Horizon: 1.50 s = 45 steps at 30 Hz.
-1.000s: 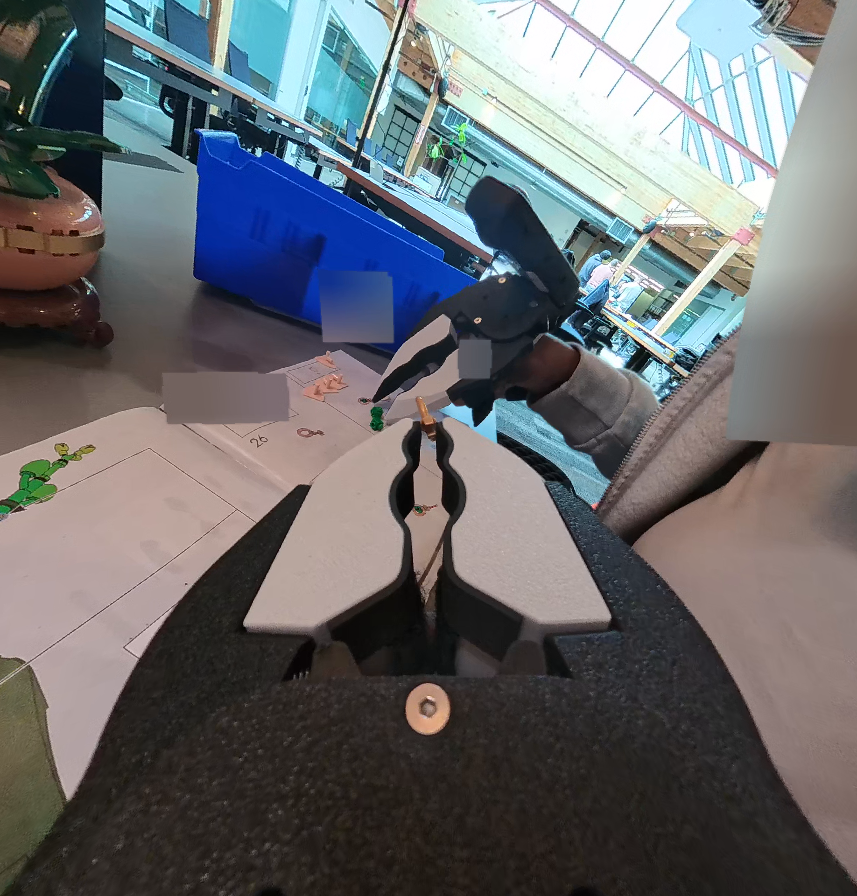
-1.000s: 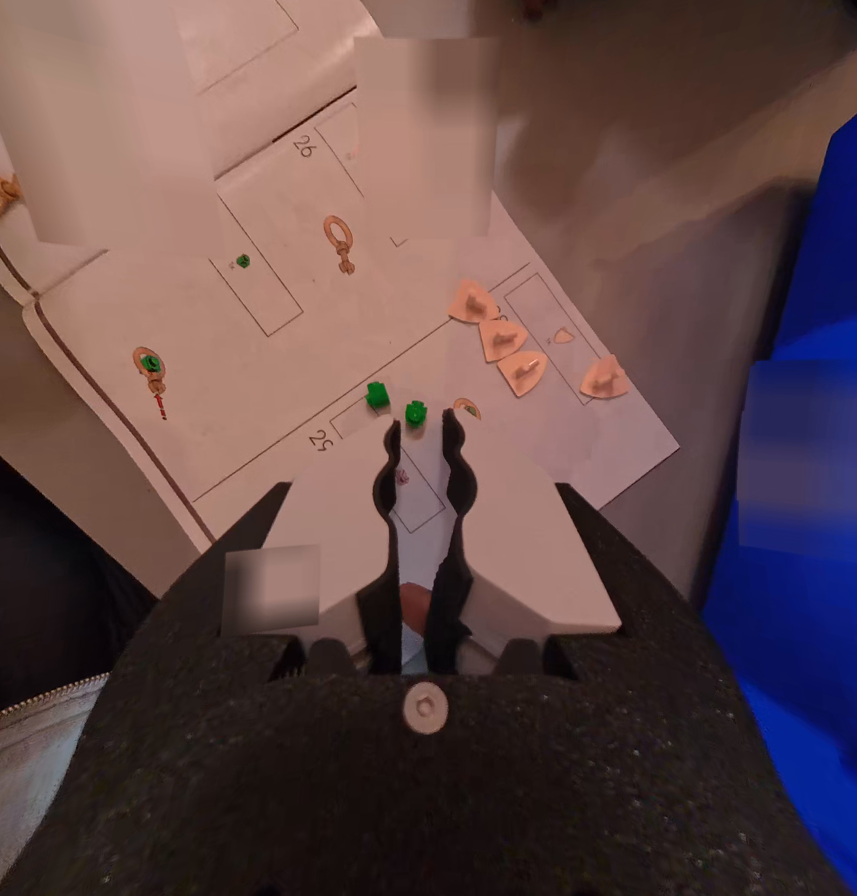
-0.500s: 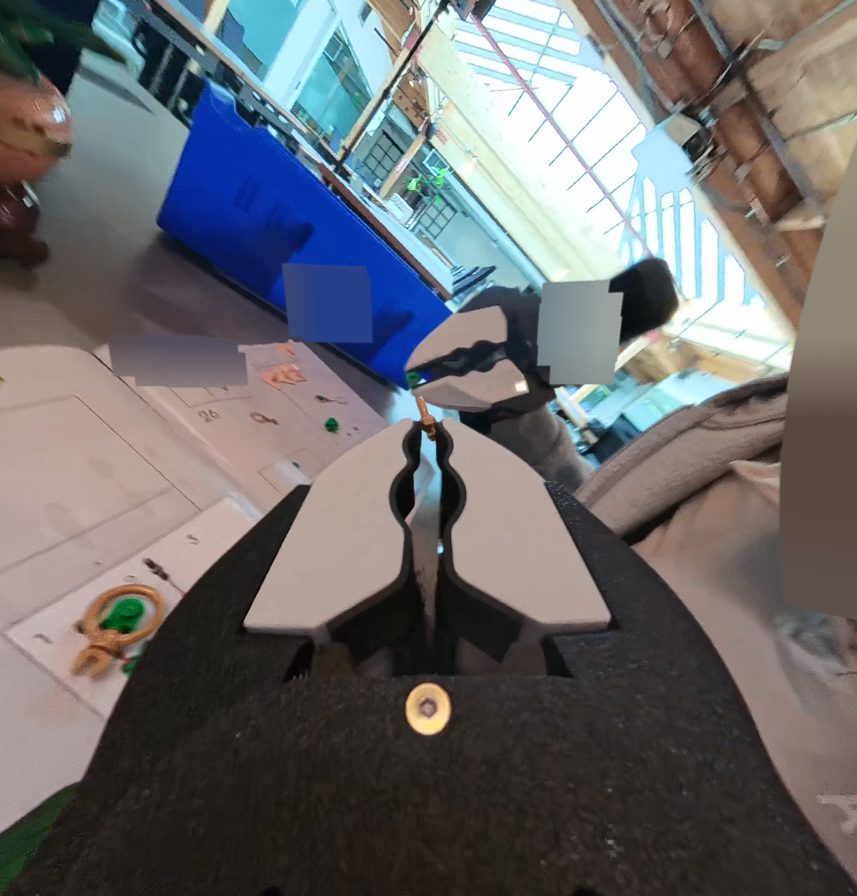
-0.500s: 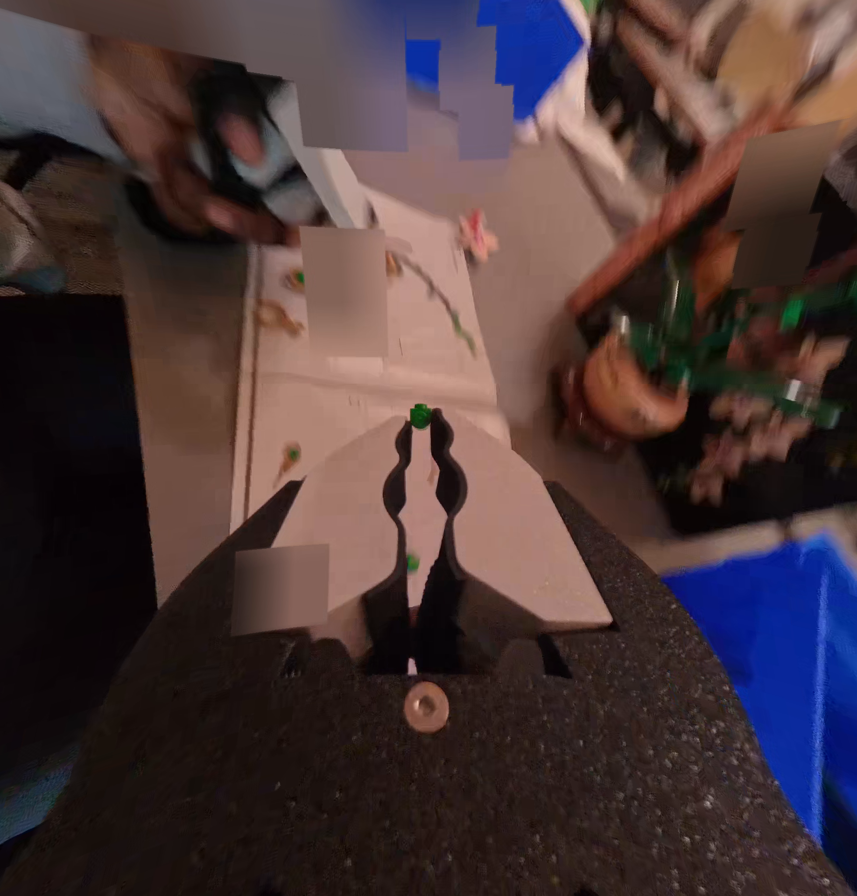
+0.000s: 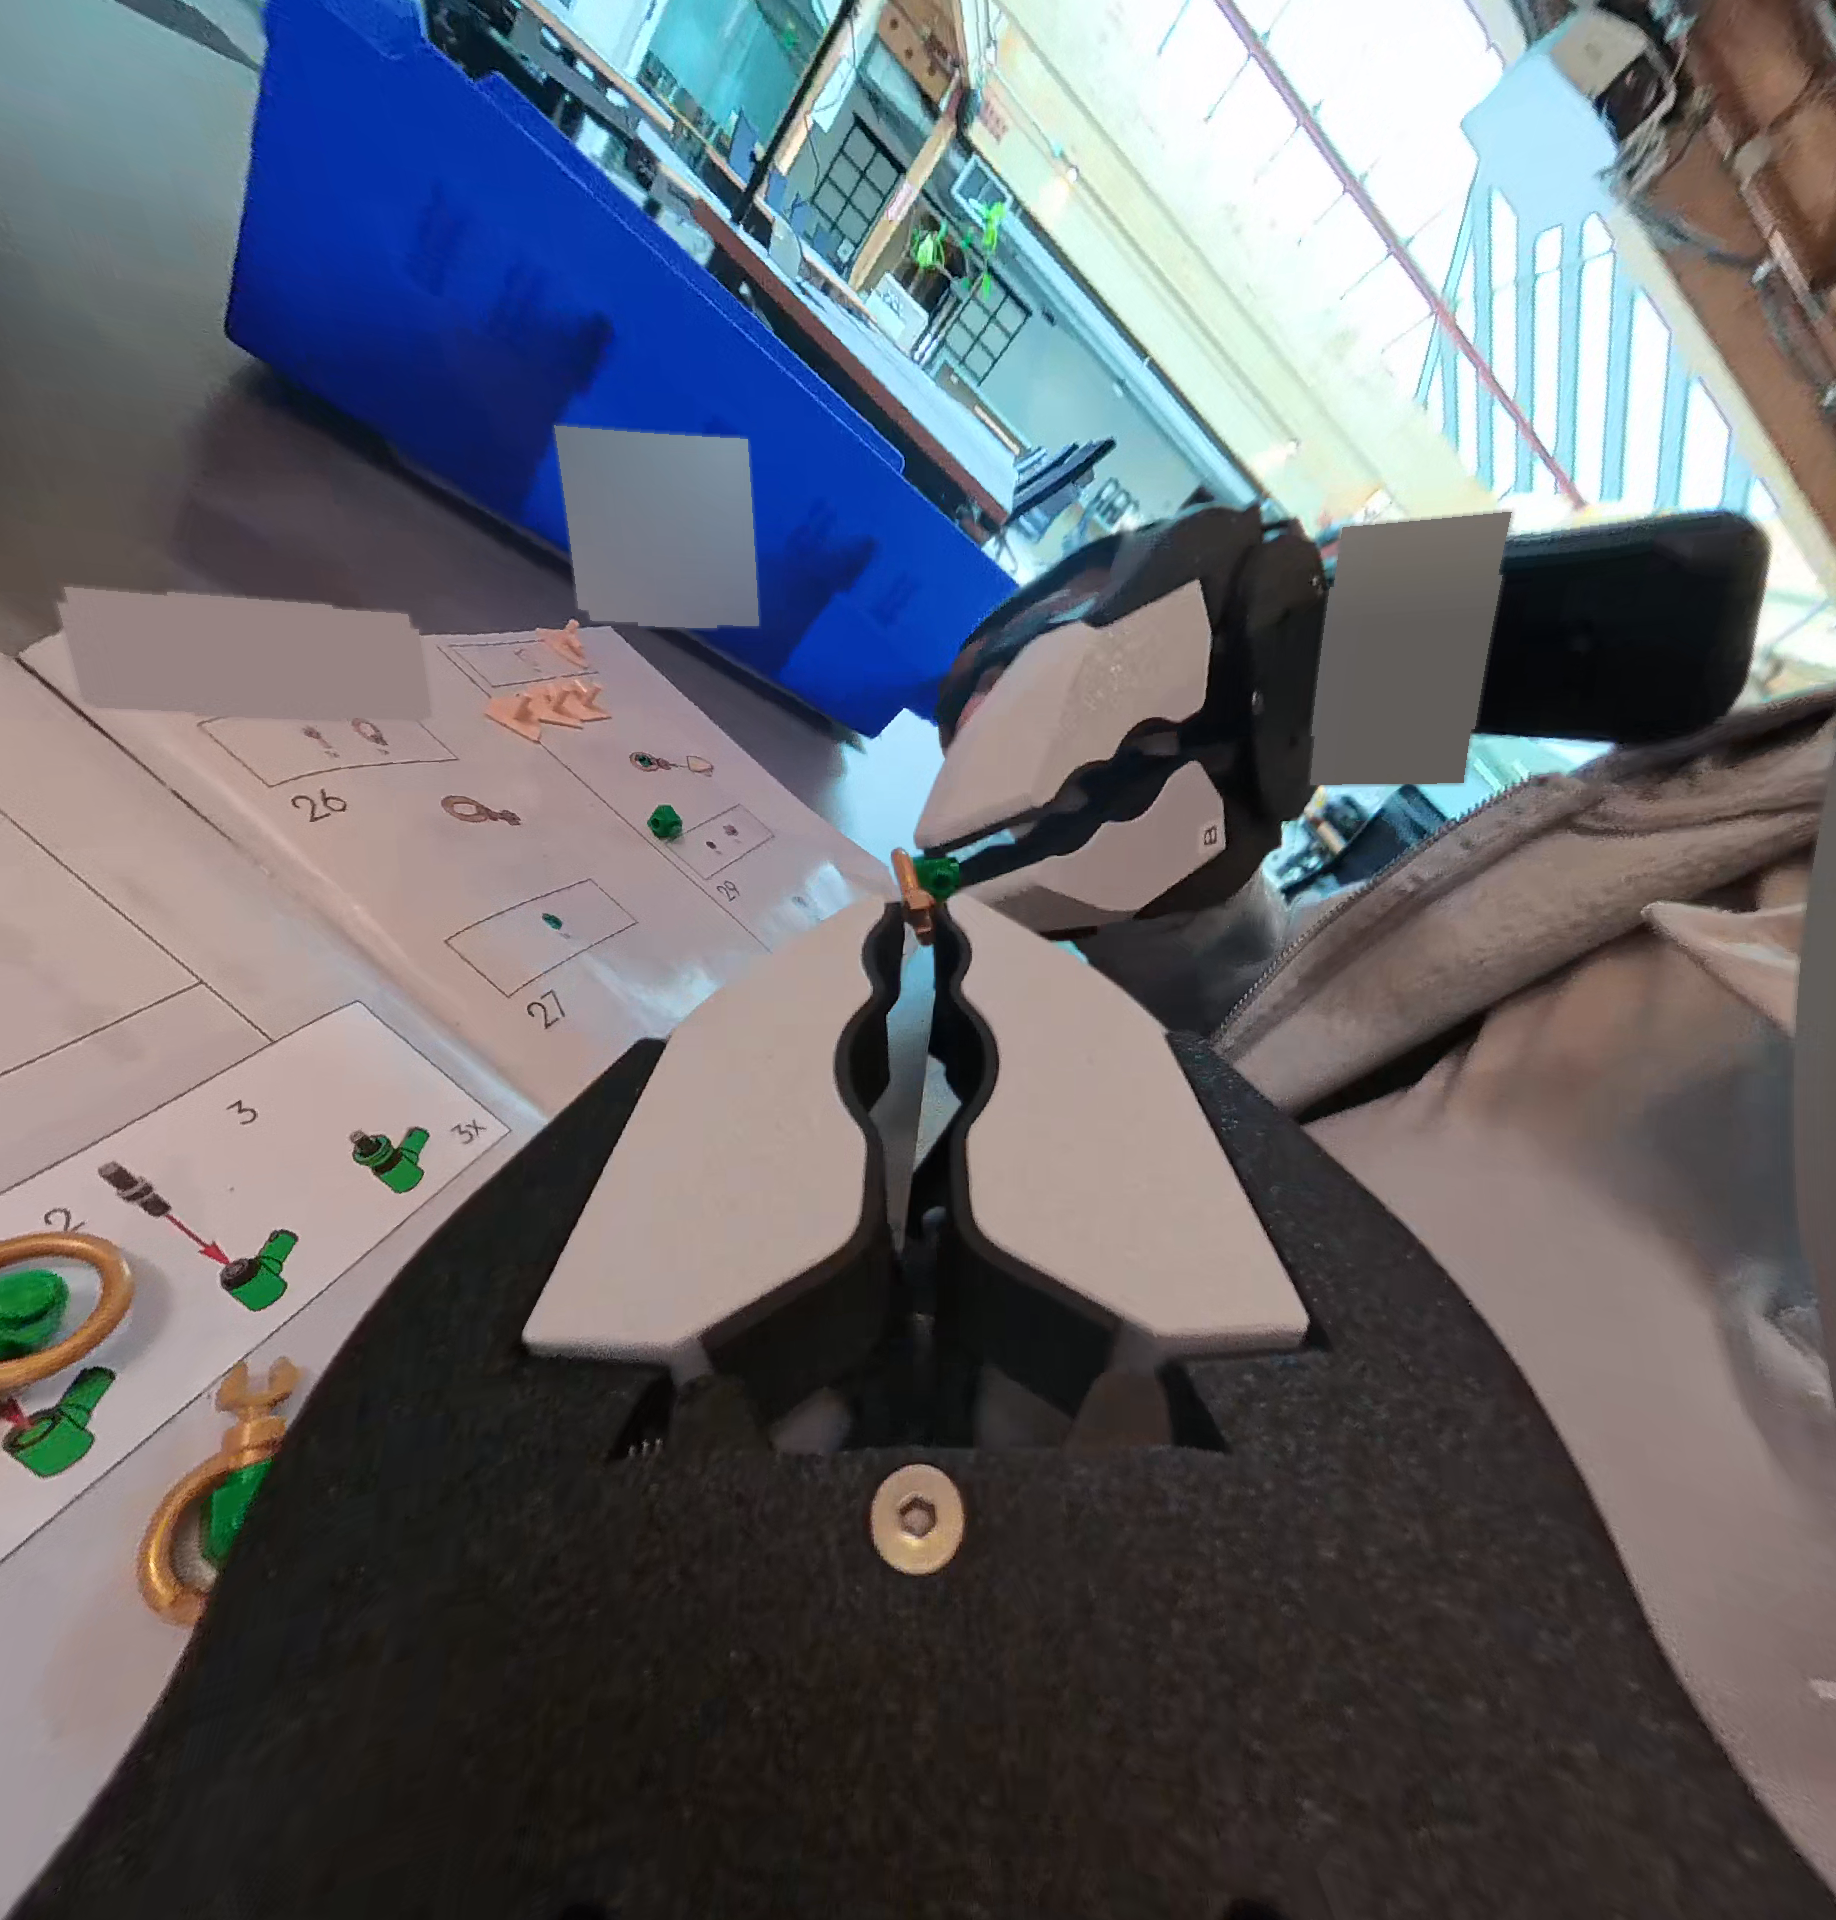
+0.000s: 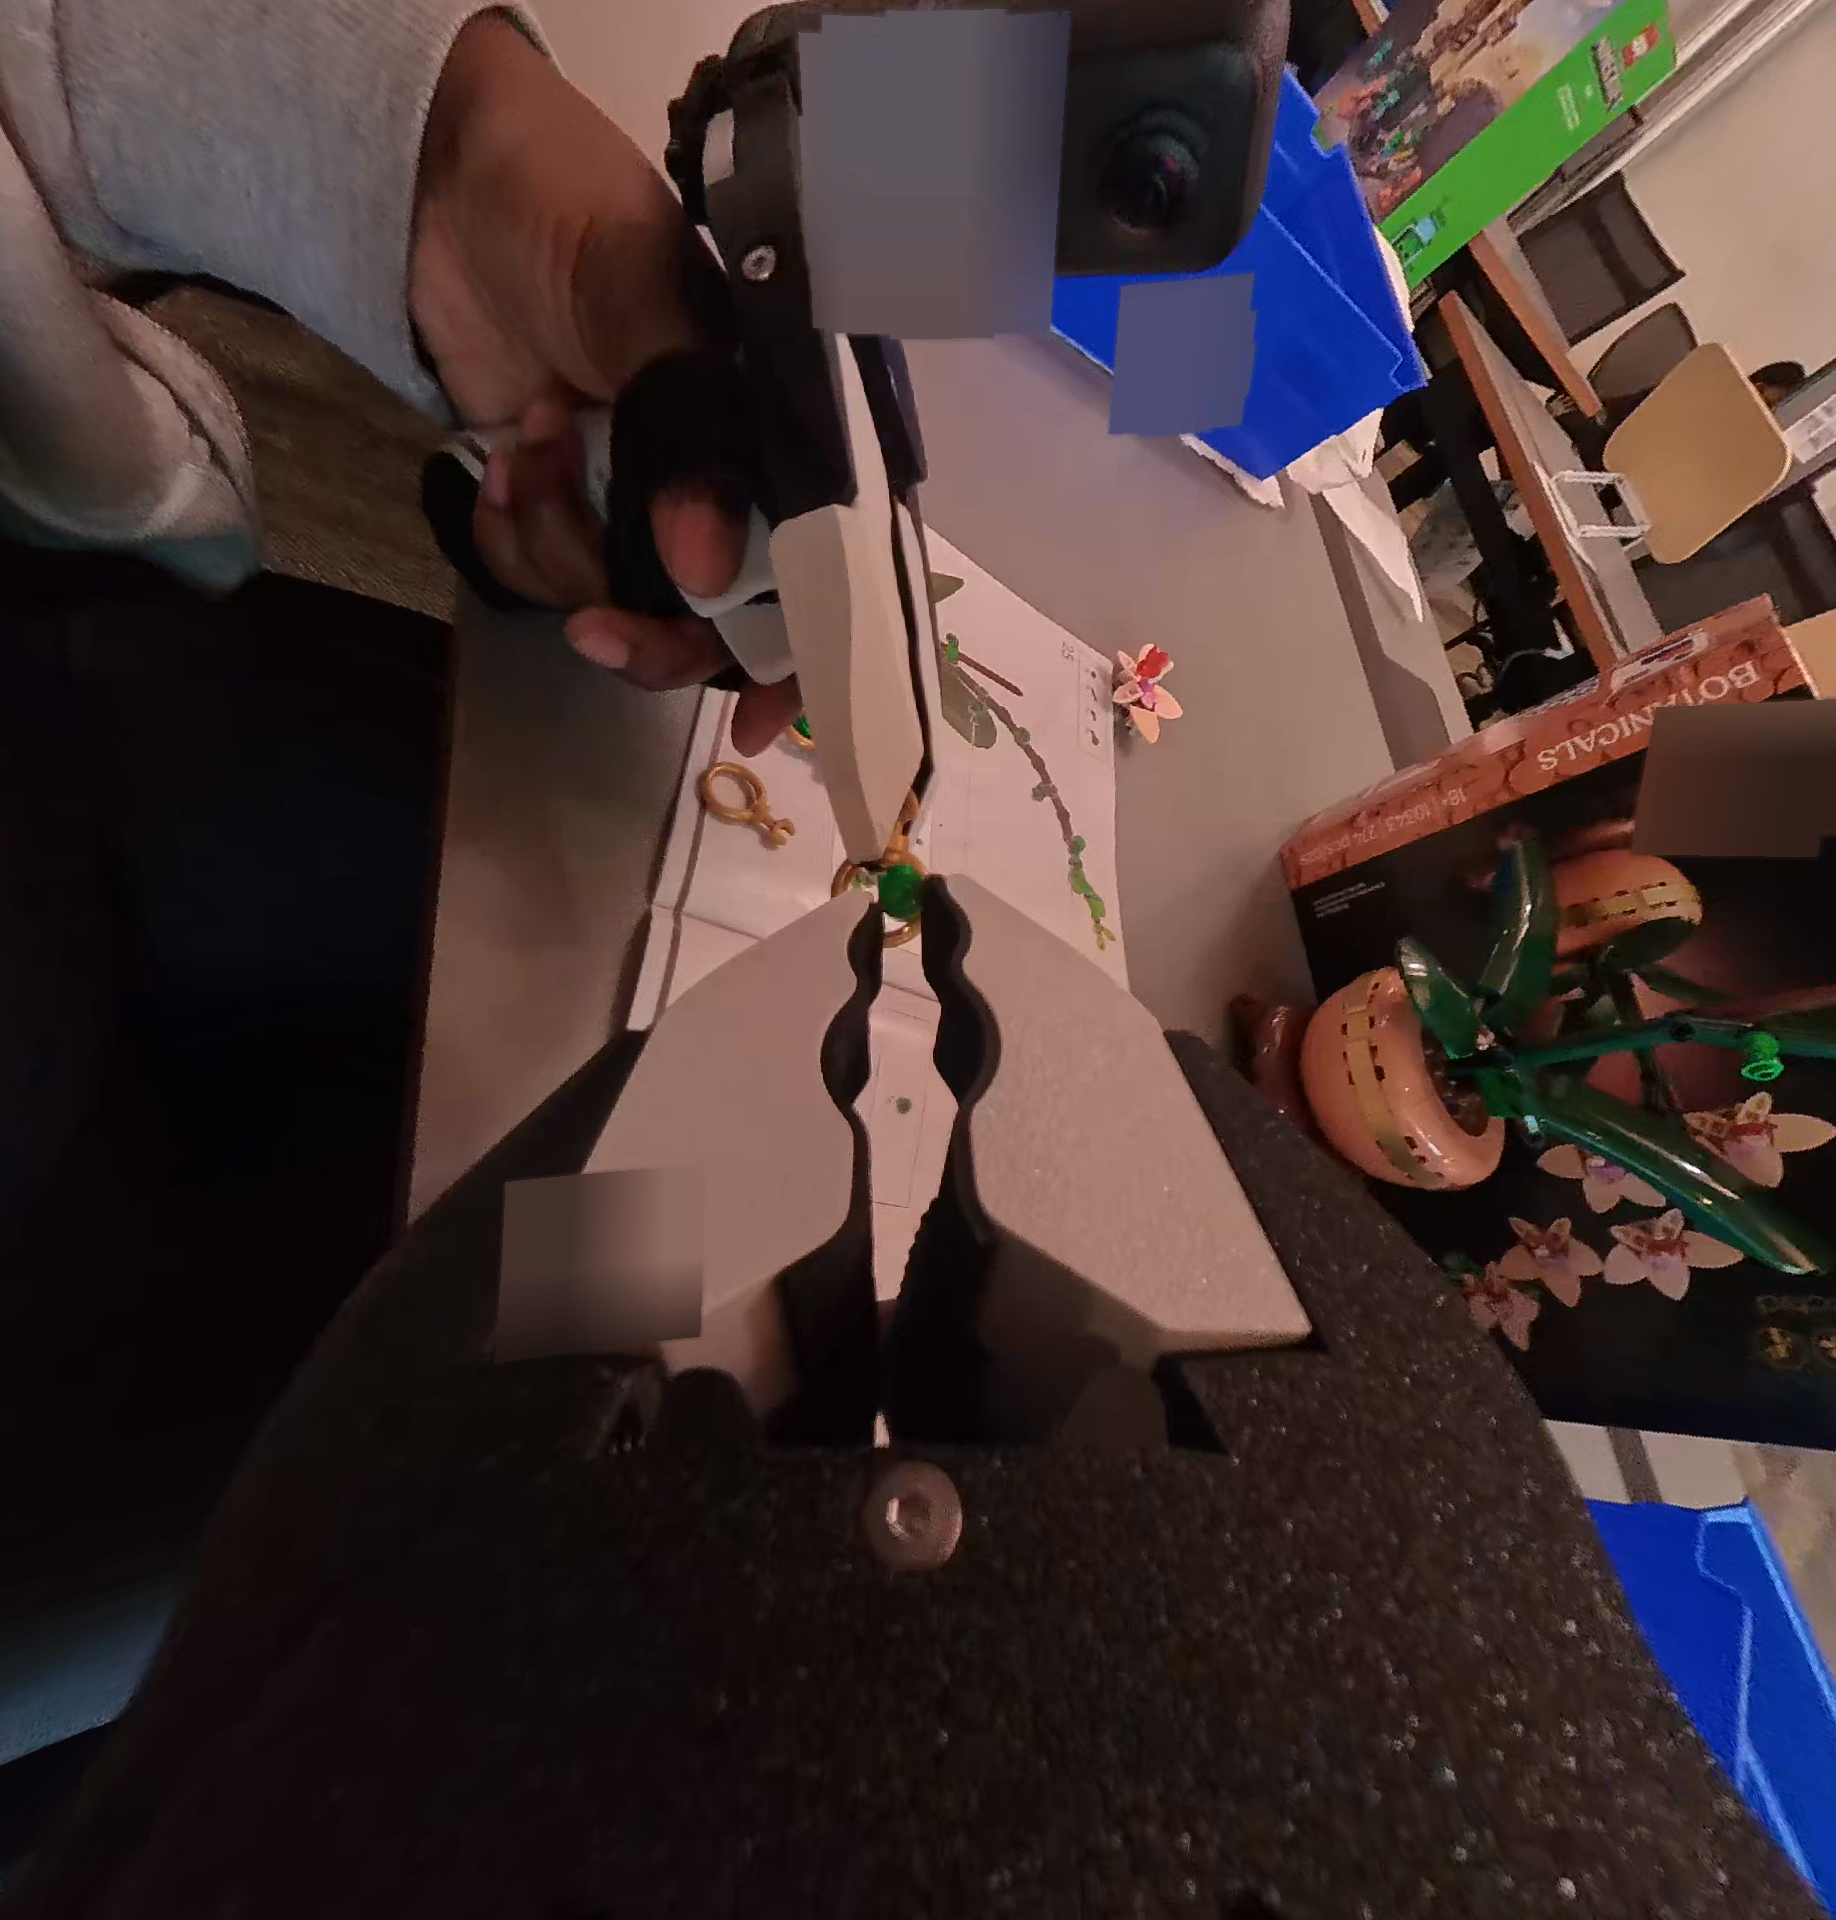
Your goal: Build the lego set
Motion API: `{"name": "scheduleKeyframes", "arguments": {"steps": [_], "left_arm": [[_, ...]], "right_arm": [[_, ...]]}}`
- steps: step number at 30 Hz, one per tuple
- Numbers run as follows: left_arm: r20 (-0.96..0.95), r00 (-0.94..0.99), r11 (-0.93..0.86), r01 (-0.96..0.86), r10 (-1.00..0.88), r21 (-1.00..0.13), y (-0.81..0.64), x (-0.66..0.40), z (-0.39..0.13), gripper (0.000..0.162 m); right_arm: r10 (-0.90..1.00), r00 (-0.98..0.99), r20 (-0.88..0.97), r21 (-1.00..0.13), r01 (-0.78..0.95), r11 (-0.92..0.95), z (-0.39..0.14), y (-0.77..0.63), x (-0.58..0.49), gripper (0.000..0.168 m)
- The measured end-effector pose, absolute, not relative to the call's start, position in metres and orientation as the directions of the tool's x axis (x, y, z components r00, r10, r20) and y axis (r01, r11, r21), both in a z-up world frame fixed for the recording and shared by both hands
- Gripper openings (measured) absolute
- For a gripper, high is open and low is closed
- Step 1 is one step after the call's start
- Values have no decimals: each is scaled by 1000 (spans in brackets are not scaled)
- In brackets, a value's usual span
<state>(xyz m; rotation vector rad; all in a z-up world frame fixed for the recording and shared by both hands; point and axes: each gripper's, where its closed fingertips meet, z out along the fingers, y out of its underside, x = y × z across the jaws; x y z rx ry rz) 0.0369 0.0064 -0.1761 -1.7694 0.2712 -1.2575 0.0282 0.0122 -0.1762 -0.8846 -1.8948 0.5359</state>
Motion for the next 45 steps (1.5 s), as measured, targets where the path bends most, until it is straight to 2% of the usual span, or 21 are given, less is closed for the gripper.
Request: {"name": "scheduleKeyframes", "arguments": {"steps": [3,11,16,23,34,45], "left_arm": [[592,484,-538,263,-644,-801,6,40,-177,5],[435,627,-467,125,-646,-875,11,39,-183,5],[392,653,-461,74,-648,-884,12,41,-186,5],[323,687,-442,2,-651,-897,13,44,-192,5],[545,551,-535,199,-632,-821,10,47,-182,5],[599,501,-545,271,-625,-794,10,53,-178,5]], "right_arm": [[782,-304,544,-694,362,623,-178,10,31,7],[870,-240,430,-691,533,489,-186,17,34,7],[873,-229,430,-677,558,480,-188,16,34,7],[845,-224,485,-599,620,508,-194,18,37,7],[875,-190,446,-732,486,478,-185,14,39,7],[873,-194,447,-763,426,485,-179,14,43,7]]}}
